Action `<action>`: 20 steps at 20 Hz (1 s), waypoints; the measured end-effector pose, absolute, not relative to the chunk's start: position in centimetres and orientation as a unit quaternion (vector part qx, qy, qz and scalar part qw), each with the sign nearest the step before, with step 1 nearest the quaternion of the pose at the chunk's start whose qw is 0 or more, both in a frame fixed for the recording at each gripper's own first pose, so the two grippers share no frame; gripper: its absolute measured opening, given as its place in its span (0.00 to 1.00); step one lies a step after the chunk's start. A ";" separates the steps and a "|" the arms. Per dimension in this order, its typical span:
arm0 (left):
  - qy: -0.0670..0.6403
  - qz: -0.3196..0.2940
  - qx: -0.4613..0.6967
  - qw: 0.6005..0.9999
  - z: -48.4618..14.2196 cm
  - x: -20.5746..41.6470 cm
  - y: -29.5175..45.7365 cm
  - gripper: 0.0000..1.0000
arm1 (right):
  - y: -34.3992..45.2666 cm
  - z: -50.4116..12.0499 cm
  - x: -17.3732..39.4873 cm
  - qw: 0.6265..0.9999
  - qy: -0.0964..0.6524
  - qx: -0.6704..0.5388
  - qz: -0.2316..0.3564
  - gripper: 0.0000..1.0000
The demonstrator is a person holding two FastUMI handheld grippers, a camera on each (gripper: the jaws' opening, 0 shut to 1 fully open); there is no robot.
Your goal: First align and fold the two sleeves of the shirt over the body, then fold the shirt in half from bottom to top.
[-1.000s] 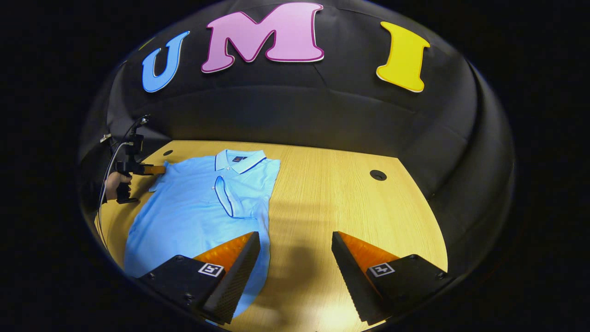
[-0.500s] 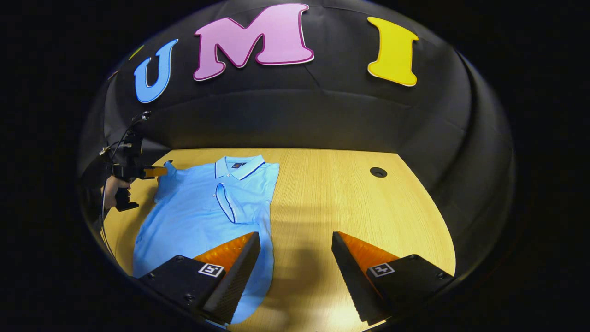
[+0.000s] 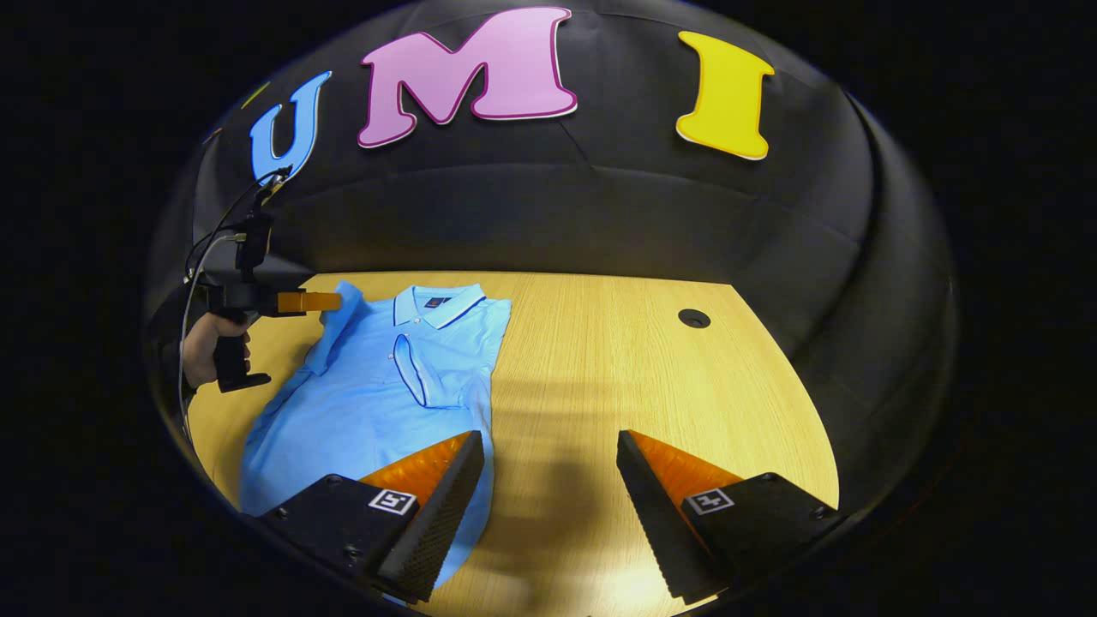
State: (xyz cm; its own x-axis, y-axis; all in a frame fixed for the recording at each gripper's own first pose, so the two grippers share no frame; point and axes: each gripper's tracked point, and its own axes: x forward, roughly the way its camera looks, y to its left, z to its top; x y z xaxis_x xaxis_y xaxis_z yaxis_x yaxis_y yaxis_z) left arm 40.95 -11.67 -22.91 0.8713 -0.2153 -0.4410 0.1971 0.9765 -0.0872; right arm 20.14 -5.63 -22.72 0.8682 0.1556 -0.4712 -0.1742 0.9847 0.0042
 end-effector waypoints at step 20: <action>0.207 -0.153 -0.029 0.966 -21.3 25.4 -14.3 0.97 | -1.2 -25.7 10.2 0.959 0.263 0.009 0.110 0.98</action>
